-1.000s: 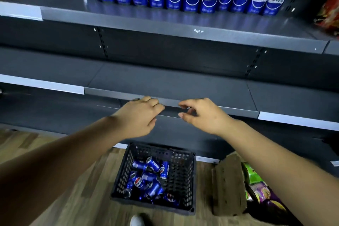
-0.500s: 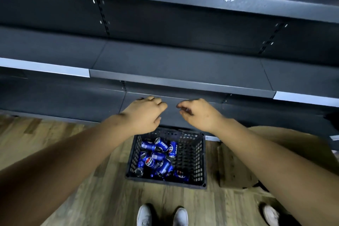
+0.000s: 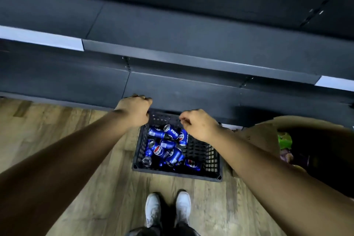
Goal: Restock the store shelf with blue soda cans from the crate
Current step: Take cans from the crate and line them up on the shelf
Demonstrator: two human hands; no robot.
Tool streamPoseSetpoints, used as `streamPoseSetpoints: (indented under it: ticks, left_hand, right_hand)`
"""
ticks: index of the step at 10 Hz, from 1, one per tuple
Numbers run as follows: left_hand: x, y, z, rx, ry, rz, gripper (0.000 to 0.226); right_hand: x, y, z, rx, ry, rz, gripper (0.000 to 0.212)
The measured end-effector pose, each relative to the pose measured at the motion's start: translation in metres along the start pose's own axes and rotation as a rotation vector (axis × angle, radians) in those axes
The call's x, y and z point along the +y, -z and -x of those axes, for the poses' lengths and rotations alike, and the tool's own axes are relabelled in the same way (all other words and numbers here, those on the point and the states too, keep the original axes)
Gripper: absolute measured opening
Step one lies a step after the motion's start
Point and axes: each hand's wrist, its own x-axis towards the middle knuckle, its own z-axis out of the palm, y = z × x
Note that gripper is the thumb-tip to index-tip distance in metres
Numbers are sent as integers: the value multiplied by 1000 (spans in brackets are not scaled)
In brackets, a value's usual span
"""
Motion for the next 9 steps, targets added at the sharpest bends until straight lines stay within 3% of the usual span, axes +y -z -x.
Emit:
streamPoseSetpoints:
  ticks: [4,7,9]
  left_hand:
    - [47,-120,-46,-177,90,85,37]
    - [61,-225,-88,-223,68,129,40]
    - [61,-320,-131,-172,63,194,42]
  right_hand:
    - [78,-89,-44,-162,-195,53,22]
    - [130,-186,-83,-192,-229,-56,22]
    - [161,-258,-118,-152,-288,-87,23]
